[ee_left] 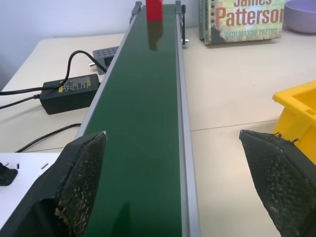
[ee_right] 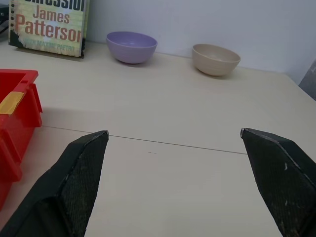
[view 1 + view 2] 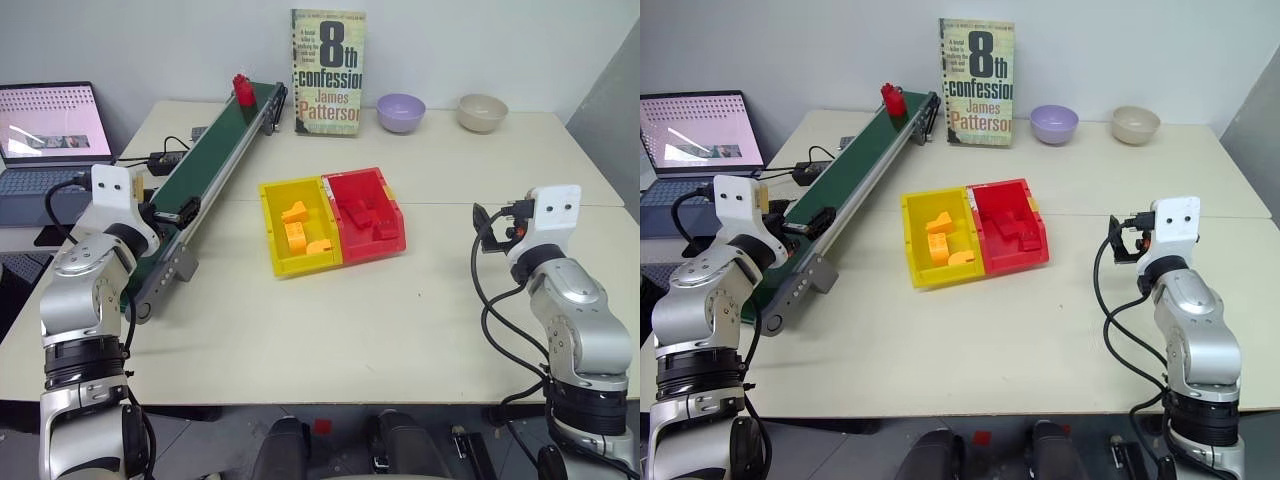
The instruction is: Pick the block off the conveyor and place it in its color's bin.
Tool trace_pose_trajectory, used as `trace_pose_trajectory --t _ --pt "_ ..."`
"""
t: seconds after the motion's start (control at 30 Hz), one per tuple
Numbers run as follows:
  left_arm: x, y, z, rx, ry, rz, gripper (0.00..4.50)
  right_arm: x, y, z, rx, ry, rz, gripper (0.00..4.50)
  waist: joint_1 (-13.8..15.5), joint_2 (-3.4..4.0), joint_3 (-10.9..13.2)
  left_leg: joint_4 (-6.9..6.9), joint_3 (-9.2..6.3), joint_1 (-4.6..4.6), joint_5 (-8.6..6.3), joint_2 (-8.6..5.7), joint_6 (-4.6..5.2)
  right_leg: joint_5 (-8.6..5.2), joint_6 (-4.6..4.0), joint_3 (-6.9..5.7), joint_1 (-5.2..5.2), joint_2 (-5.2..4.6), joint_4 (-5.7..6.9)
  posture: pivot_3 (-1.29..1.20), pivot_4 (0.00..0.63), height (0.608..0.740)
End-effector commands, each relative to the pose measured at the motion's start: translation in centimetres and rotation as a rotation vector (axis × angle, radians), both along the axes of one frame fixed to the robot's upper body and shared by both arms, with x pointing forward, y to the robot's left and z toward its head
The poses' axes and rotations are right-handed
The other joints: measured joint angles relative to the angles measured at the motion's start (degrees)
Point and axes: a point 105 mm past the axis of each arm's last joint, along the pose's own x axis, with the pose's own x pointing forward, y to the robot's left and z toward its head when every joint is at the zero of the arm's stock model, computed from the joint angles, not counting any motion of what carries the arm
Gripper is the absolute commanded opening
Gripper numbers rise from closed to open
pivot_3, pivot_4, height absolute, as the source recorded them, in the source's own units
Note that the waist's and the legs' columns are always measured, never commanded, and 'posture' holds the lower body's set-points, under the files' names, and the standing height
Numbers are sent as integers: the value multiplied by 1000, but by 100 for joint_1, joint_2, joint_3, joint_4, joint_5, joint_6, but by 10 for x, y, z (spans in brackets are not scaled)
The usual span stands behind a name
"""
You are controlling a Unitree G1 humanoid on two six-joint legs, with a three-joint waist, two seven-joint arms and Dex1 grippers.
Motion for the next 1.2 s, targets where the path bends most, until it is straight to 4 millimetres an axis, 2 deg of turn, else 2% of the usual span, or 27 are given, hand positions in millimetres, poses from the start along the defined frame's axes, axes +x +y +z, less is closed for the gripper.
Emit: trace_pose_trajectory --t 0.03,0.4,0.5,0.73,0.9,1.0,1.2 --pt "-5 10 16 24 -46 28 4471 -2 -2 16 -9 -55 -3 4500 0 0 0 0 0 0 0 0 0 0 0 -1 0 0 0 0 150 740" --pt "-13 16 21 -19 -67 19 4471 0 2 17 -16 -55 19 4500 0 0 0 -1 0 -1 0 1 0 -1 -1 0 -2 -1 -1 0 150 740" --pt "-14 17 22 -26 -68 6 4471 0 9 20 -17 -64 58 4500 3 0 0 -1 -3 -1 0 0 0 -1 -2 -2 -1 -1 -1 0 150 740" --pt "-12 26 26 -33 -61 -27 4471 -6 54 35 1 -73 366 4500 -3 3 2 -2 -1 0 0 2 0 -13 -19 -5 -2 0 -1 0 150 740" --pt "-8 27 27 -41 -63 -48 4471 -30 97 55 47 -84 718 4500 -2 4 3 -5 -8 -2 0 3 0 -14 -22 -12 -2 2 0 0 150 740" --pt "-6 27 26 -37 -63 -59 4471 -44 112 61 54 -63 878 4500 -2 4 3 -6 -12 -5 0 3 0 -14 -22 -16 -2 1 -2 0 150 740" --pt "2 28 30 -28 -70 -82 4471 -68 134 62 8 -1 1098 4500 6 4 3 -6 -13 -6 0 2 0 -14 -22 -17 -2 -3 -3 0 150 740"
